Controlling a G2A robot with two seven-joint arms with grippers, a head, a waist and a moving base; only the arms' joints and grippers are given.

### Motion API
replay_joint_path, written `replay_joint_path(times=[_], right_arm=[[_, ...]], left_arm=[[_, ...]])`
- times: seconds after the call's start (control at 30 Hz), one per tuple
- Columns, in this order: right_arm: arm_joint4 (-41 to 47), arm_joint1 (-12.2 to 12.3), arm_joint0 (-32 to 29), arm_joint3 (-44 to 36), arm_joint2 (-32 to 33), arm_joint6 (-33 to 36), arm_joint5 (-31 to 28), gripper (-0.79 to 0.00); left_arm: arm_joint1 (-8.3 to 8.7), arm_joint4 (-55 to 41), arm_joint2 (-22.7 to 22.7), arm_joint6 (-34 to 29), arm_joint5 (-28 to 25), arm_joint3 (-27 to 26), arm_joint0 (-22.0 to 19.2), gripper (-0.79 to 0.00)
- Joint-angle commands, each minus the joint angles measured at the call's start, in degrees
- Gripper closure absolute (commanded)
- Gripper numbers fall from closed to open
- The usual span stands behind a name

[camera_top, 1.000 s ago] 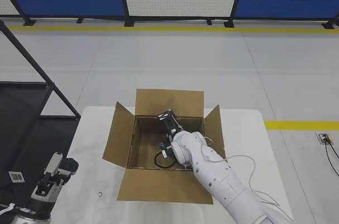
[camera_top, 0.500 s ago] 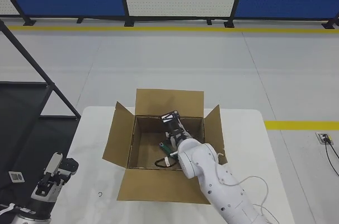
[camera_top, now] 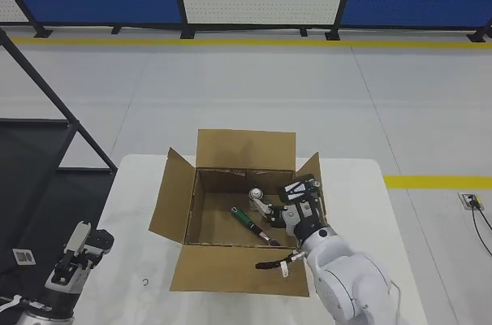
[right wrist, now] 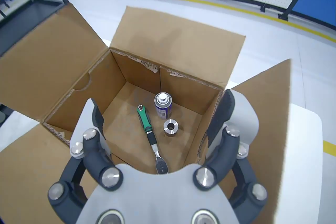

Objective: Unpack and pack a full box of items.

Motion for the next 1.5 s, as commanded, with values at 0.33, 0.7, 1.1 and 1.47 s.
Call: replay_joint_path(times=[0.33, 0.7, 1.1, 1.47], right_arm=[[14.43, 1.48, -9.85, -8.88, 14.92, 2.77, -2.86, -0.785], [18.39, 1.60, -8.94, -8.06, 17.77, 6.11, -1.30, -0.785], [18.49, 2.02, -3.23, -7.14, 15.83, 15.11, 0.27, -0.785], [29.72, 2.77, 9.15, 0.56, 18.83, 30.22, 4.01, -0.785]], left_arm=[[0.00, 0.00, 0.00, 0.00, 0.00, 0.00, 0.00, -0.785], [0.00, 0.00, 0.00, 0.00, 0.00, 0.00, 0.00, -0.785], [0.00, 0.00, 0.00, 0.00, 0.00, 0.00, 0.00, -0.785], [0.00, 0.00, 0.00, 0.00, 0.00, 0.00, 0.00, -0.785]])
